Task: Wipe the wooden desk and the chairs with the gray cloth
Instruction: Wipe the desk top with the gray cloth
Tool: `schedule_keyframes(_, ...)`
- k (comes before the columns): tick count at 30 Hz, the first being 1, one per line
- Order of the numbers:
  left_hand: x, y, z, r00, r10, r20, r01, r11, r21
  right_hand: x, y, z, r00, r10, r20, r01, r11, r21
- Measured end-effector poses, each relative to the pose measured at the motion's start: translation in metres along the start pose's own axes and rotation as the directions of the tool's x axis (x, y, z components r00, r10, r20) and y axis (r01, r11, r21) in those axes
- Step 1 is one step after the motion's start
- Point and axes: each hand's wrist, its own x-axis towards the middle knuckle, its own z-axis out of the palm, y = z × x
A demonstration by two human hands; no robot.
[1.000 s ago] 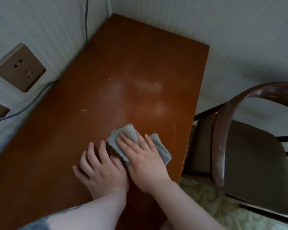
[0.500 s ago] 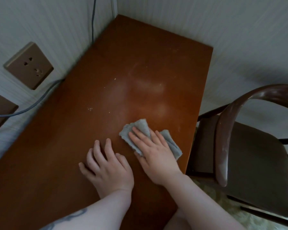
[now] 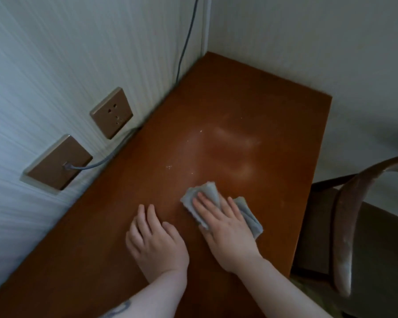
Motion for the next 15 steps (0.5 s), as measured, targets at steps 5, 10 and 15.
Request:
schedule_keyframes(5,-0.002,-0.001,0.005,0.998,0.055,-0.002,-0.055,0.997,0.051,-0.009,-0.008,0.004,0.92,0.357,-0.161,-0.358,0.933,0.025)
schedule_keyframes(10,0.0,-0.004,0.01,0.992,0.113,-0.055,-0.109,0.991,0.071,0.01,-0.029,-0.001,0.969,-0.238,0.062,0.238,0.971,0.008)
schedule_keyframes(15,-0.001,-0.002,0.005,0.997,0.076,0.017,-0.077,0.996,0.049,0.045,0.005,-0.008,0.99,0.124,-0.072,-0.124,0.992,0.002)
